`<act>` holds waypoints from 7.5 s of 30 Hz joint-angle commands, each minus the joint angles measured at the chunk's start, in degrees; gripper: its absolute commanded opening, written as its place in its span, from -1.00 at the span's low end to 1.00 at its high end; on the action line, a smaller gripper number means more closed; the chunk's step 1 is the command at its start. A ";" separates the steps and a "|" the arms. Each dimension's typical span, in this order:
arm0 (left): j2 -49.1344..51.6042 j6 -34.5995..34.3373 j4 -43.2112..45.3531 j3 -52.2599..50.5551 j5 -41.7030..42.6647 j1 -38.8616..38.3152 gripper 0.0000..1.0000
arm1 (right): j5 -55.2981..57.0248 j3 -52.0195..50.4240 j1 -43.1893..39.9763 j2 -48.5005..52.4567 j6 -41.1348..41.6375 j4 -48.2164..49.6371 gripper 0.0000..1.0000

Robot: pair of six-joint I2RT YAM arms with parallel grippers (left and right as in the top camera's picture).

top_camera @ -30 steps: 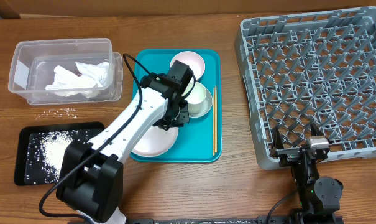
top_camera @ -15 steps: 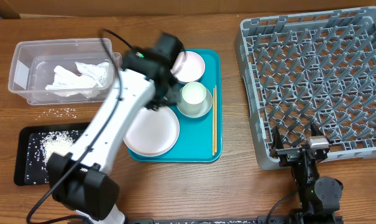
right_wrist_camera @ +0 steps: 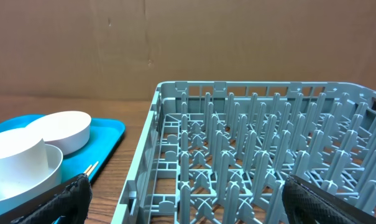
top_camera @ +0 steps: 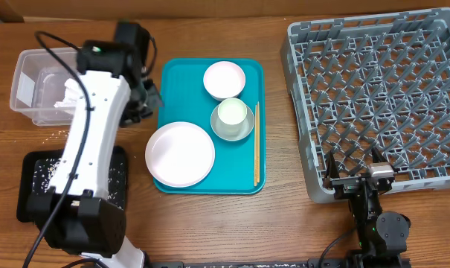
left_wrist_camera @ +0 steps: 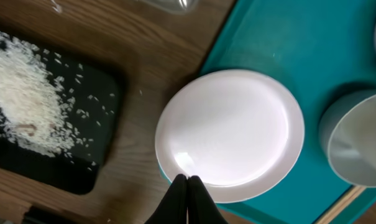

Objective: Sort waste into correct bins and load items into the dishwasher
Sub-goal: 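Lower the plate onto the teal tray and open the left gripper, then withdraw the left gripper to the left above the black tray, then reach the right gripper over the white cup on the teal tray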

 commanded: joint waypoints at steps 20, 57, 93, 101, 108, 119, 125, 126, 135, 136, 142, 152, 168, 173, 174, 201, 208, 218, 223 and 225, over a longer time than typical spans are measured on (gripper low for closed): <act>-0.31 -4.81 29.18 -30.64 10.67 -17.09 -0.91 | 0.74 -0.59 0.20 -0.68 -0.04 0.35 1.00; -0.31 -43.10 33.92 -30.71 15.72 -13.68 -0.91 | 0.74 -0.59 0.20 -0.68 -0.04 0.35 1.00; -0.28 -49.42 44.48 -39.56 23.08 -14.64 -0.92 | 0.76 -0.59 0.20 -0.68 -0.04 0.37 0.99; -0.28 -49.42 44.94 -39.82 23.30 -14.56 -0.89 | 0.76 -0.59 0.20 -0.68 -0.04 0.35 1.00; -0.31 -45.20 47.41 -39.78 27.65 -15.63 -0.91 | 0.74 -0.59 0.20 -0.68 -0.04 0.35 1.00; -2.25 -34.53 49.11 -37.79 35.52 -14.60 -0.92 | 0.76 -0.59 0.20 -0.68 -0.04 0.35 1.00; -7.85 -33.22 47.78 -37.42 30.80 -14.60 -0.92 | 0.74 -0.59 0.20 -0.68 -0.04 0.35 1.00; -9.09 -32.61 47.67 -37.40 29.59 -14.60 -0.92 | 0.76 -0.59 0.20 -0.68 -0.04 0.35 1.00; -25.09 -19.04 45.27 -35.58 5.55 -14.60 -0.92 | 0.76 -0.59 0.20 -0.68 -0.04 0.35 1.00; -26.45 -17.03 44.33 -35.21 1.95 -14.43 -0.92 | 0.76 -0.59 0.20 -0.68 -0.04 0.35 0.99; -31.65 -3.41 42.45 -34.88 -12.83 -13.09 0.22 | 0.74 -0.59 0.20 -0.68 -0.04 0.37 1.00; -32.37 -1.75 38.14 -34.86 -20.92 1.38 0.95 | 3.08 -0.59 0.20 -0.68 -0.07 0.57 1.00; -32.33 -1.77 35.30 -34.86 -5.22 22.64 1.00 | -56.08 -0.59 0.26 -0.68 12.96 24.13 1.00; -32.13 -1.79 35.30 -34.86 -5.18 22.62 1.00 | -38.16 -0.57 0.26 -0.68 27.41 38.14 1.00; -32.13 -1.77 35.30 -34.86 -5.18 22.62 0.99 | -34.51 -0.57 0.26 -0.68 30.18 41.03 1.00; -32.13 -1.57 35.26 -34.86 -5.20 22.62 1.00 | -36.85 63.12 5.60 57.86 14.86 1.18 0.99; -32.13 -1.57 35.26 -34.86 -5.20 22.62 1.00 | -31.65 92.45 19.78 84.08 2.16 -30.27 0.99; -32.13 -1.57 35.26 -34.86 -5.20 22.62 1.00 | -18.80 108.80 31.98 105.81 1.44 -51.78 1.00; -32.13 -1.57 35.26 -34.86 -5.20 22.62 1.00 | -22.58 108.80 33.79 108.04 1.46 -52.65 0.99; -32.13 -1.57 35.26 -34.86 -5.20 22.62 1.00 | -22.82 108.78 34.21 108.30 1.44 -52.30 1.00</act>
